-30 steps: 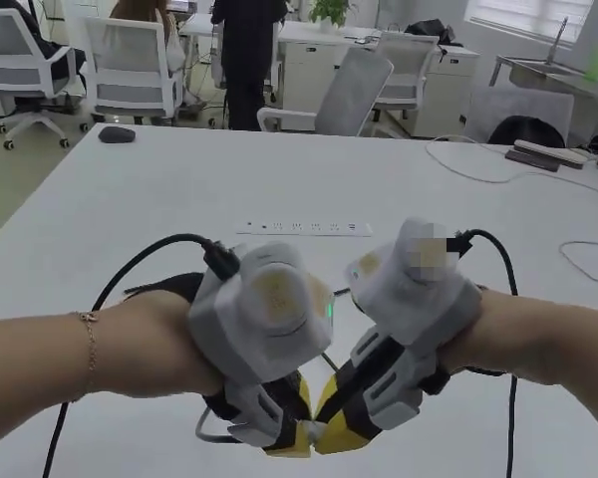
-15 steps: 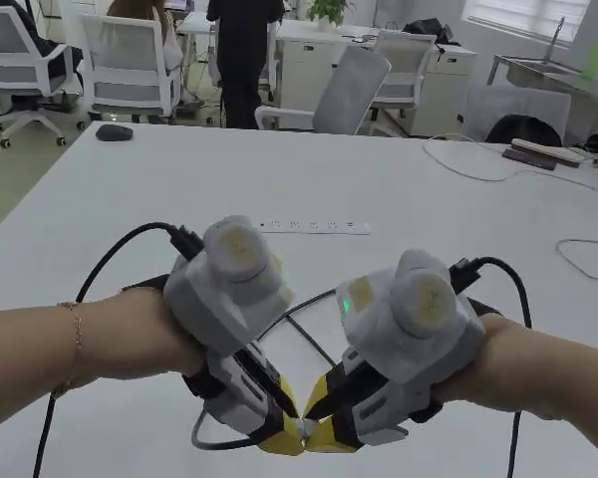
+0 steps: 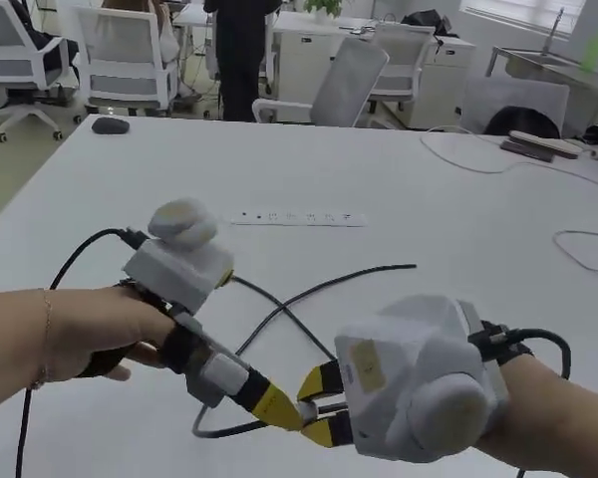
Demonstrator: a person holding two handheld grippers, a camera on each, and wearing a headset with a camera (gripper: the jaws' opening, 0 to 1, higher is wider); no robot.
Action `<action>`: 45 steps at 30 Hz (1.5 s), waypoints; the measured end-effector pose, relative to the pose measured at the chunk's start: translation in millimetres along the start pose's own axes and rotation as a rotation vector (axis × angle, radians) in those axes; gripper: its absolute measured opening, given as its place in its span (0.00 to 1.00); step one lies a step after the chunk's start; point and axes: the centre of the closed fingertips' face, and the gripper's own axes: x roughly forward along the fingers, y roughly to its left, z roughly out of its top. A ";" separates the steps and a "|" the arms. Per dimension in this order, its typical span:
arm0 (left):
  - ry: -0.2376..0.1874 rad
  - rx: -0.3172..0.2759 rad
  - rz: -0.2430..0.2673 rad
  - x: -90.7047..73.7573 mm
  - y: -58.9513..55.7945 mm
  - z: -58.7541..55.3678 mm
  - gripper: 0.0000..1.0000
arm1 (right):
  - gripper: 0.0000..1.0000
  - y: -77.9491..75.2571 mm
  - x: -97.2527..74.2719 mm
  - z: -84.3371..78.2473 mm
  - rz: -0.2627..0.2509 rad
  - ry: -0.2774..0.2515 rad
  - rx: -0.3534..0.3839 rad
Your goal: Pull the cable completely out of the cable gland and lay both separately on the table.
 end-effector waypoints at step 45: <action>-0.018 0.100 0.159 -3.3 -8.8 -5.4 0.16 | 0.11 9.9 7.6 3.3 0.135 -0.020 0.083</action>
